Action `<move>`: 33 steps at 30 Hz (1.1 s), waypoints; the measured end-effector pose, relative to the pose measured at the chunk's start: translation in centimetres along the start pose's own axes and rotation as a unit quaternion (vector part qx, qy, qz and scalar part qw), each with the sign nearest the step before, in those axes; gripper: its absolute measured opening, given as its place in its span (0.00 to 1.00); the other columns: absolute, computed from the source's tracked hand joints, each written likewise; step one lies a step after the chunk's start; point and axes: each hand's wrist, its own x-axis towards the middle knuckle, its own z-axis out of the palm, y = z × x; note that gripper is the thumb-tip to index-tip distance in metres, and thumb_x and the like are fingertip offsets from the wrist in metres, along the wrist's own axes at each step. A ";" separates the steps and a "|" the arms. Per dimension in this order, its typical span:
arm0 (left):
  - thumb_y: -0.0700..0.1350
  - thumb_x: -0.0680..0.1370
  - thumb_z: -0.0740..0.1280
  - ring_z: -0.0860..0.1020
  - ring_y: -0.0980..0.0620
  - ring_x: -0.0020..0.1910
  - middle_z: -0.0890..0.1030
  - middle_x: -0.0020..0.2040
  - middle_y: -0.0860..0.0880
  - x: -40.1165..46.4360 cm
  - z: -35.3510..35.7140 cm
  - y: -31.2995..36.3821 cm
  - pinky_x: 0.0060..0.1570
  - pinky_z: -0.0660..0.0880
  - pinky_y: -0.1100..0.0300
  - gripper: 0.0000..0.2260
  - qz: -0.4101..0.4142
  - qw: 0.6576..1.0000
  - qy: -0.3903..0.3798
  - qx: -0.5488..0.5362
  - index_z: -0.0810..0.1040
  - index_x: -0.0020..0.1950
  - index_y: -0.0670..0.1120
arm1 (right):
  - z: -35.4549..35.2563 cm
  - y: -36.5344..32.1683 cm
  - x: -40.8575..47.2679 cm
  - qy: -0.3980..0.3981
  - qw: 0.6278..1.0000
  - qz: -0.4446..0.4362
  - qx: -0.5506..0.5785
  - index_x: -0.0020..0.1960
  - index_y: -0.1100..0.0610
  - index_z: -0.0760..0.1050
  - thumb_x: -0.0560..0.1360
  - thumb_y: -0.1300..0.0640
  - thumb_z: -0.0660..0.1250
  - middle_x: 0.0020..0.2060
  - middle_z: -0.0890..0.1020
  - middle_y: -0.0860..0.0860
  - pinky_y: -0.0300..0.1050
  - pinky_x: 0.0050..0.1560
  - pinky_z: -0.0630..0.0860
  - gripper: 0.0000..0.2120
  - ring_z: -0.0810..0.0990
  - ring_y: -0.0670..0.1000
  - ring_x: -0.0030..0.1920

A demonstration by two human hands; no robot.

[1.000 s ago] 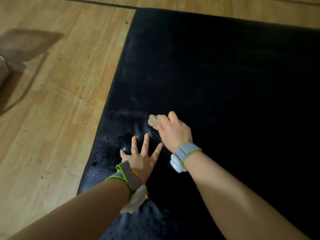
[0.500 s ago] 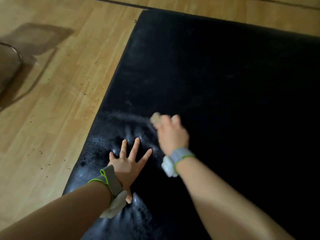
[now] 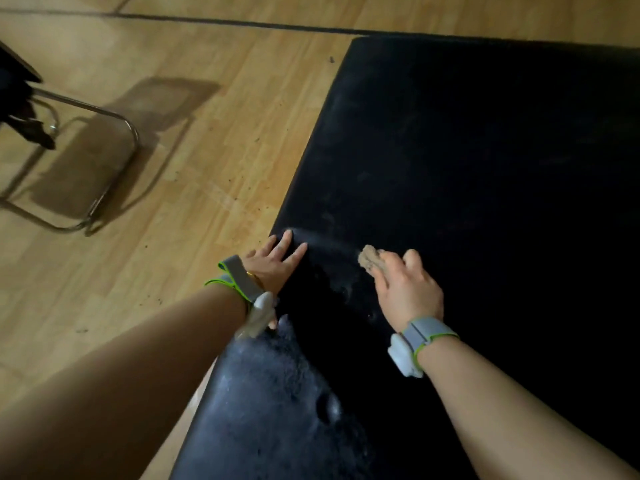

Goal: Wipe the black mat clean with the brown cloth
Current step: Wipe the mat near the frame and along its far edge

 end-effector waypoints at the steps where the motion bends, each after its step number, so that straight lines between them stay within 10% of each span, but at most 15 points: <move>1: 0.51 0.69 0.75 0.42 0.40 0.76 0.35 0.76 0.42 0.3 0.2 -0.2 0.72 0.57 0.46 0.53 0.001 1.000 -0.013 -0.006 0.35 0.76 0.51 | 0.1 -0.1 0.0 0.010 1.000 0.000 0.003 0.50 0.55 0.80 0.67 0.54 0.77 0.38 0.74 0.57 0.42 0.22 0.67 0.13 0.76 0.59 0.25; 6: 0.45 0.78 0.65 0.43 0.39 0.76 0.36 0.76 0.42 1.2 0.7 0.0 0.71 0.59 0.46 0.40 0.019 1.000 0.017 -0.006 0.37 0.77 0.49 | -1.4 0.8 1.2 0.021 0.999 -0.017 -0.042 0.53 0.57 0.79 0.71 0.53 0.73 0.42 0.75 0.60 0.45 0.28 0.67 0.12 0.78 0.63 0.30; 11: 0.42 0.81 0.60 0.43 0.39 0.76 0.37 0.77 0.41 1.9 1.2 -0.3 0.67 0.64 0.45 0.35 0.028 0.999 0.041 -0.015 0.38 0.77 0.50 | -1.8 -0.3 5.7 0.024 0.975 0.221 -0.023 0.62 0.57 0.71 0.79 0.50 0.60 0.58 0.71 0.60 0.50 0.42 0.71 0.15 0.77 0.64 0.50; 19: 0.52 0.67 0.76 0.41 0.39 0.75 0.35 0.76 0.42 1.7 1.4 -1.6 0.71 0.59 0.43 0.55 0.070 0.995 0.003 -0.071 0.37 0.77 0.50 | 2.1 -7.4 0.9 -0.004 0.998 -0.063 -0.023 0.44 0.56 0.77 0.70 0.50 0.73 0.40 0.76 0.58 0.44 0.22 0.68 0.10 0.78 0.60 0.29; 25: 0.47 0.74 0.70 0.41 0.40 0.75 0.35 0.76 0.43 1.6 1.5 -1.7 0.67 0.65 0.42 0.46 0.071 0.995 0.022 -0.069 0.37 0.77 0.50 | -1.7 -0.1 5.8 0.150 0.933 0.303 0.121 0.48 0.55 0.69 0.72 0.45 0.65 0.49 0.75 0.52 0.51 0.47 0.74 0.14 0.77 0.55 0.45; 33: 0.39 0.79 0.62 0.41 0.39 0.75 0.35 0.76 0.43 1.5 1.5 -1.4 0.65 0.66 0.41 0.38 0.067 0.996 0.039 -0.050 0.37 0.77 0.50 | -2.1 -1.3 3.6 -0.141 0.974 0.115 0.138 0.51 0.53 0.76 0.79 0.50 0.62 0.48 0.78 0.53 0.43 0.44 0.70 0.07 0.78 0.52 0.46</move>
